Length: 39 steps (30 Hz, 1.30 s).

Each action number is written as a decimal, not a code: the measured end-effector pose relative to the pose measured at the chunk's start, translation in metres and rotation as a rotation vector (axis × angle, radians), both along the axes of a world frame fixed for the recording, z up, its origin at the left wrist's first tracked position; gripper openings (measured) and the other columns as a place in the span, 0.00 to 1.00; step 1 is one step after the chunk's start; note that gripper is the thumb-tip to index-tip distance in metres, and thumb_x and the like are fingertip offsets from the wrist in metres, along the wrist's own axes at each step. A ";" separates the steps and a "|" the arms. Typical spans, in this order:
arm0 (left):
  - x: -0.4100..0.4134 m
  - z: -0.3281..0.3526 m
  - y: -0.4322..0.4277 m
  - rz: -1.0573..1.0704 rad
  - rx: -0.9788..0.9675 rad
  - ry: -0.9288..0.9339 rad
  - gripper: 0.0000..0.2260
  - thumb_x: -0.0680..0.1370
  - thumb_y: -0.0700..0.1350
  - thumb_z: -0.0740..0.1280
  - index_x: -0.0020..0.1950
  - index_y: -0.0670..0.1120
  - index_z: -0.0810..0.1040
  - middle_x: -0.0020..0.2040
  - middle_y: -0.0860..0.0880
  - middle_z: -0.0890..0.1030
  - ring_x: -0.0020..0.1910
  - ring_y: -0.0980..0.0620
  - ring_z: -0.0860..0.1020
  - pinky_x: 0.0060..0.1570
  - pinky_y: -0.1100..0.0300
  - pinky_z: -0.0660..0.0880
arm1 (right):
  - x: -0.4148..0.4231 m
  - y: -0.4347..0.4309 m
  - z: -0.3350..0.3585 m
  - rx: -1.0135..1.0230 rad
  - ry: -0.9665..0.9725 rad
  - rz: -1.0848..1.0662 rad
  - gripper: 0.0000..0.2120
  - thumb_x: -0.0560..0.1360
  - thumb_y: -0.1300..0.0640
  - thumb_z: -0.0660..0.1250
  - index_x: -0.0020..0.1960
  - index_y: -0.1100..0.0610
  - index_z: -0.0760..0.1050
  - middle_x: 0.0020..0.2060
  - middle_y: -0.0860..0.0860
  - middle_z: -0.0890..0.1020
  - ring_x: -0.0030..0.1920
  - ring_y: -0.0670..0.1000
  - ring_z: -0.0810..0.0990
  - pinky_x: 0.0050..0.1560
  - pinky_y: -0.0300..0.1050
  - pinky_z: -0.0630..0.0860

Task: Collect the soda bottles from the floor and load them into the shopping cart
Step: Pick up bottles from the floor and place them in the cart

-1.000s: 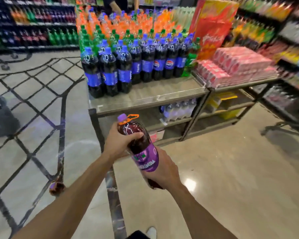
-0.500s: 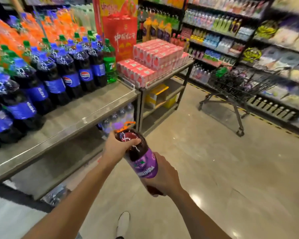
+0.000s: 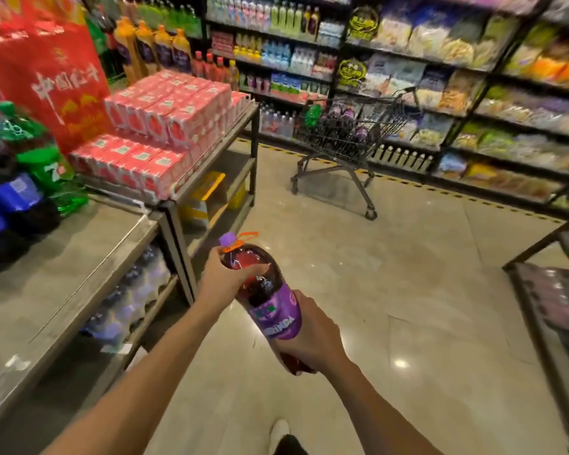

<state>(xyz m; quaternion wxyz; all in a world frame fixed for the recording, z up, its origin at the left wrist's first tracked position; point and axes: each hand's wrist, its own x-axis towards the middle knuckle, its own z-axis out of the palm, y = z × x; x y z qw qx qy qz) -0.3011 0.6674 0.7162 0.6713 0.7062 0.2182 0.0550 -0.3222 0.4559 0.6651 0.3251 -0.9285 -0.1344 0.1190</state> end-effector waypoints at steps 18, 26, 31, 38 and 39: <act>0.322 0.004 -0.072 -0.151 0.005 0.021 0.34 0.62 0.50 0.84 0.62 0.56 0.72 0.58 0.52 0.82 0.56 0.50 0.82 0.58 0.46 0.81 | 0.310 -0.079 0.006 -0.006 0.004 -0.046 0.39 0.62 0.30 0.76 0.68 0.38 0.65 0.56 0.38 0.78 0.54 0.45 0.80 0.53 0.44 0.83; 0.468 -0.005 -0.084 -0.178 0.019 0.034 0.38 0.63 0.49 0.84 0.67 0.52 0.68 0.58 0.52 0.80 0.56 0.52 0.80 0.58 0.49 0.80 | 0.444 -0.087 -0.004 -0.002 0.021 -0.101 0.39 0.61 0.29 0.75 0.67 0.36 0.64 0.56 0.37 0.78 0.54 0.45 0.81 0.53 0.46 0.84; 0.557 -0.008 -0.089 -0.223 -0.019 0.056 0.39 0.62 0.51 0.85 0.68 0.51 0.69 0.59 0.52 0.80 0.57 0.51 0.80 0.50 0.57 0.78 | 0.525 -0.092 -0.003 -0.014 0.038 -0.146 0.39 0.61 0.29 0.75 0.68 0.36 0.65 0.56 0.37 0.78 0.54 0.44 0.81 0.54 0.44 0.83; 0.676 -0.002 -0.102 -0.288 0.029 0.029 0.40 0.54 0.57 0.85 0.62 0.56 0.72 0.57 0.53 0.81 0.56 0.51 0.81 0.58 0.48 0.80 | 0.624 -0.091 0.001 0.010 0.040 -0.271 0.40 0.61 0.28 0.75 0.68 0.37 0.65 0.55 0.38 0.78 0.52 0.43 0.80 0.53 0.40 0.81; 0.695 -0.001 -0.104 -0.288 0.033 0.027 0.40 0.53 0.58 0.84 0.62 0.56 0.73 0.56 0.53 0.82 0.55 0.52 0.82 0.59 0.47 0.80 | 0.639 -0.092 0.002 0.014 0.033 -0.289 0.40 0.61 0.28 0.75 0.69 0.37 0.65 0.55 0.38 0.78 0.52 0.43 0.81 0.53 0.40 0.81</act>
